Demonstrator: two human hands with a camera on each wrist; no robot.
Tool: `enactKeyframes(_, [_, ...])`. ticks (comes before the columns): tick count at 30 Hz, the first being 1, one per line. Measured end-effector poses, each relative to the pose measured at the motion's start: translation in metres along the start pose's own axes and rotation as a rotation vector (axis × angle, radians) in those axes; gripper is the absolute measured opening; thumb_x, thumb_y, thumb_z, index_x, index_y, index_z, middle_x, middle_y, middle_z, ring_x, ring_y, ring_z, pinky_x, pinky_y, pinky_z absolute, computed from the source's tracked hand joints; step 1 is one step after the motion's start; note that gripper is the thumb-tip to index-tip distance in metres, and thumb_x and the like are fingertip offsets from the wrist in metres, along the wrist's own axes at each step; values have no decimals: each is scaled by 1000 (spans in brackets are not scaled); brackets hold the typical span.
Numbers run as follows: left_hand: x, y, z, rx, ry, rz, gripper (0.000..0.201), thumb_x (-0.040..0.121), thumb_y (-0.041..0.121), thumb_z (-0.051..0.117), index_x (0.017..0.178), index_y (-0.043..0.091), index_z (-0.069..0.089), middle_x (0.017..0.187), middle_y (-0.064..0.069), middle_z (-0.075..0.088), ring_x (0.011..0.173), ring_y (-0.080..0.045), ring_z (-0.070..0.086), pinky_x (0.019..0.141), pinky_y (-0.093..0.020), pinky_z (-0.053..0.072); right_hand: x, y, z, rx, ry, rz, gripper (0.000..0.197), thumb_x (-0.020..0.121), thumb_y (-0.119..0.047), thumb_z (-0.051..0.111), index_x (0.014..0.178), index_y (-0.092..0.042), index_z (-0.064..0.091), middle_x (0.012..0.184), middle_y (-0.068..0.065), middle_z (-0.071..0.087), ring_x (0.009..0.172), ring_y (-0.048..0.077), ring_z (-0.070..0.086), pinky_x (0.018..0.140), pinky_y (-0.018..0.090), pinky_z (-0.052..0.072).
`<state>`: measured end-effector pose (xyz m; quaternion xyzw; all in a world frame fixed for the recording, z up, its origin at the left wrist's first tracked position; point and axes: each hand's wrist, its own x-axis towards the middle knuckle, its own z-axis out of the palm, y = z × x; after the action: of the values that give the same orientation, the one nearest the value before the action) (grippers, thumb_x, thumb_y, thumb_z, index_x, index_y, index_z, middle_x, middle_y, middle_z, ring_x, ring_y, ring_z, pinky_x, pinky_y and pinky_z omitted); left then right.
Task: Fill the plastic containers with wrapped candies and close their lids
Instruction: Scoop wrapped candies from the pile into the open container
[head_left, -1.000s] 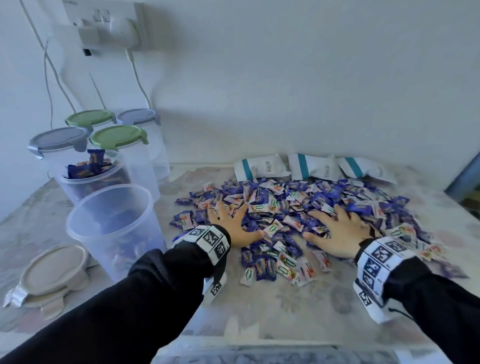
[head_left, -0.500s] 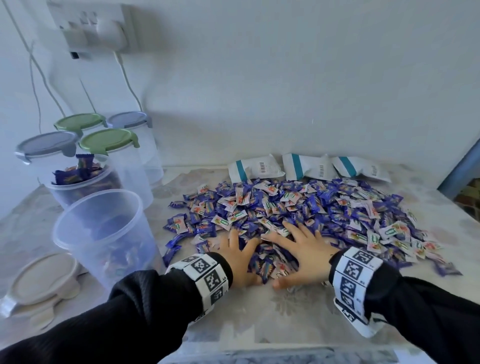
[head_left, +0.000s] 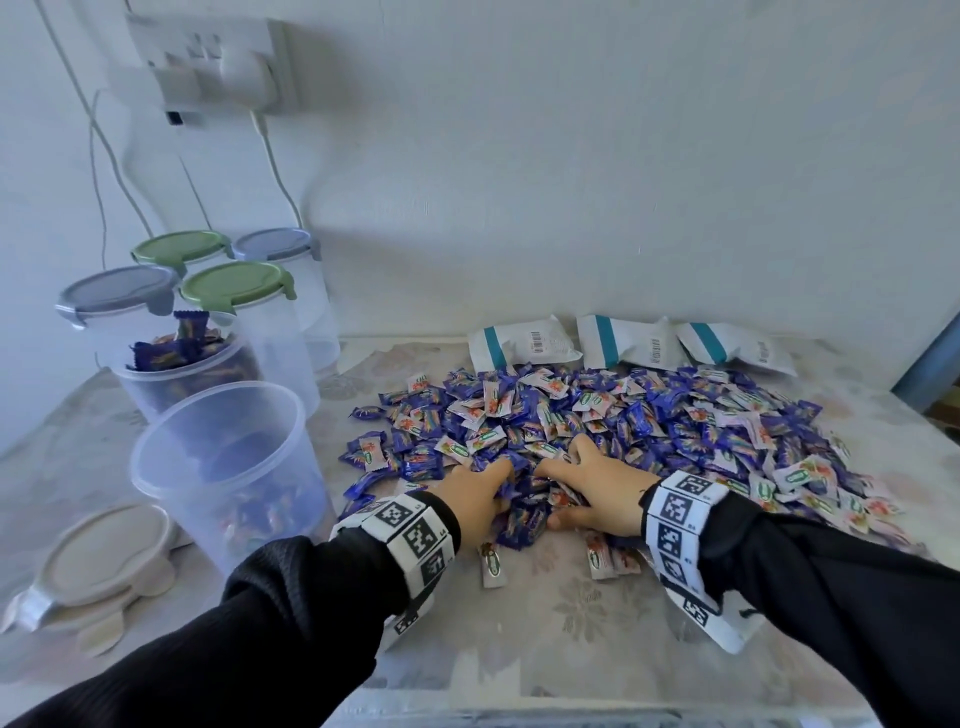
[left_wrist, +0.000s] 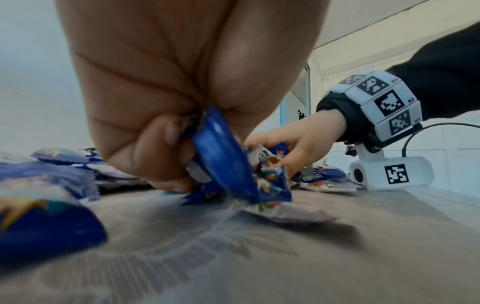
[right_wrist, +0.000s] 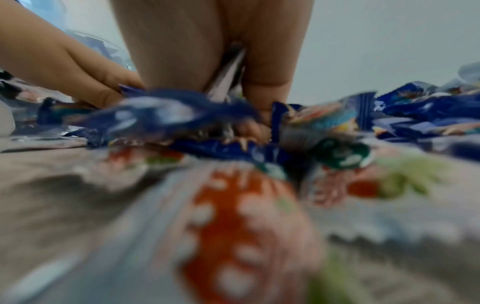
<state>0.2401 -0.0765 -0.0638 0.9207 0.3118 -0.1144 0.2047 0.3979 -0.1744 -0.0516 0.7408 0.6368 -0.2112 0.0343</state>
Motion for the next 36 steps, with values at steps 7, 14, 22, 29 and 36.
enactKeyframes(7, [-23, -1, -29, -253, 192, 73, 11, 101, 16, 33, 111, 15, 38, 96, -18, 58, 76, -28, 55, 71, -37, 48, 2, -5, -14, 110, 130, 11, 43, 96, -36, 49, 135, -18, 44, 117, 8, 50, 116, 25, 47, 79, 24, 31])
enactKeyframes(14, [-118, -1, -83, -282, 825, 308, 24, 93, 7, 40, 101, 29, 37, 83, 0, 44, 72, -16, 43, 62, -23, 36, 5, -21, -36, 343, 359, -36, 39, 93, -28, 57, 125, -6, 54, 113, 12, 62, 108, 27, 57, 85, 27, 38])
enactKeyframes(22, [-174, -66, -95, -101, 981, 74, 17, 92, 12, 40, 103, 25, 41, 91, -4, 52, 80, -18, 43, 71, -9, 34, 14, -60, -71, 452, 477, -194, 46, 92, -29, 57, 131, -5, 50, 130, 17, 56, 122, 28, 49, 87, 20, 33])
enactKeyframes(29, [-179, -97, -74, -217, 862, 1, 11, 86, 30, 40, 94, 38, 40, 94, 18, 45, 87, -10, 44, 76, -14, 33, 27, -112, -100, 544, 537, -455, 13, 91, -28, 58, 101, -19, 59, 89, 3, 64, 81, 11, 56, 71, 12, 39])
enactKeyframes(36, [-187, -98, -66, -249, 824, -98, 60, 67, 76, 39, 124, 55, 37, 151, 4, 19, 143, -7, 4, 107, -34, 22, 37, -173, -118, 594, 527, -658, 14, 91, -26, 60, 102, -16, 61, 81, -10, 58, 71, 2, 51, 71, 13, 38])
